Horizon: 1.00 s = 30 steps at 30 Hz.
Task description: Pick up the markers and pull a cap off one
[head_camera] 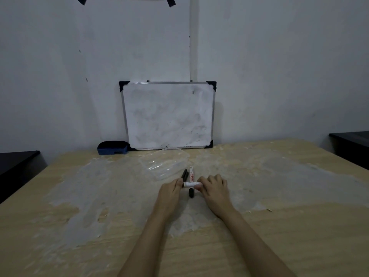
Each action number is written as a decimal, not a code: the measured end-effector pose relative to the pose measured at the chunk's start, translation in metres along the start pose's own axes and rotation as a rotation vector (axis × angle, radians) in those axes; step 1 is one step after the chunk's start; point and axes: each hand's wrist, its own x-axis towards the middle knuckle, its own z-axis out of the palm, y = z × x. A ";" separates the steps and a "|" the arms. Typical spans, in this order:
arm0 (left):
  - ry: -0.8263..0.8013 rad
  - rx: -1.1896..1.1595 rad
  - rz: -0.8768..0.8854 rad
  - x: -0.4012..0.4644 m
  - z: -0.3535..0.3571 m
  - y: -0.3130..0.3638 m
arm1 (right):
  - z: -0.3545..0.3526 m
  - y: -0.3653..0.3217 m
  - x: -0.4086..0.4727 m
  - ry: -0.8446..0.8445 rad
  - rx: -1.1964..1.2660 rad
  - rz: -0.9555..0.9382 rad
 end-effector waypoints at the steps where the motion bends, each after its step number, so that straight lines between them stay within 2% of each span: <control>1: 0.047 -0.070 -0.065 0.001 -0.002 -0.001 | -0.001 -0.001 0.001 0.042 -0.058 0.009; 3: 0.201 -0.170 -0.164 0.004 -0.011 -0.005 | -0.001 0.001 0.002 0.181 -0.086 0.107; 5: 0.309 -0.103 -0.179 0.007 -0.022 -0.016 | 0.001 0.007 0.002 0.275 -0.097 0.199; 9: 0.324 0.267 -0.202 0.012 -0.027 -0.036 | 0.001 0.004 0.001 0.286 -0.062 0.272; 12: 0.221 0.541 -0.258 0.016 -0.022 -0.039 | 0.003 0.004 0.000 0.227 -0.025 0.282; 14: 0.204 0.661 -0.278 0.016 -0.020 -0.037 | 0.003 0.004 0.000 0.215 -0.014 0.286; 16: 0.290 0.665 -0.209 0.013 -0.018 -0.030 | 0.004 0.003 0.001 0.232 -0.059 0.266; 18: 0.346 0.422 -0.106 0.011 -0.015 -0.018 | 0.004 0.001 0.000 0.234 -0.125 0.235; 19: 0.305 0.224 -0.098 0.010 -0.012 -0.010 | 0.003 0.001 0.000 0.219 -0.150 0.220; 21: 0.144 -0.123 -0.149 0.006 -0.003 0.006 | 0.005 0.003 0.002 0.250 -0.171 0.160; 25: 0.007 -0.457 -0.279 0.005 0.010 0.010 | 0.004 0.004 0.007 0.293 -0.075 -0.020; 27: 0.027 -0.625 -0.375 0.008 0.011 0.004 | -0.009 -0.003 0.006 0.298 0.095 -0.004; 30: 0.096 -0.899 -0.526 0.008 0.011 0.004 | -0.024 -0.014 0.008 0.306 0.652 0.252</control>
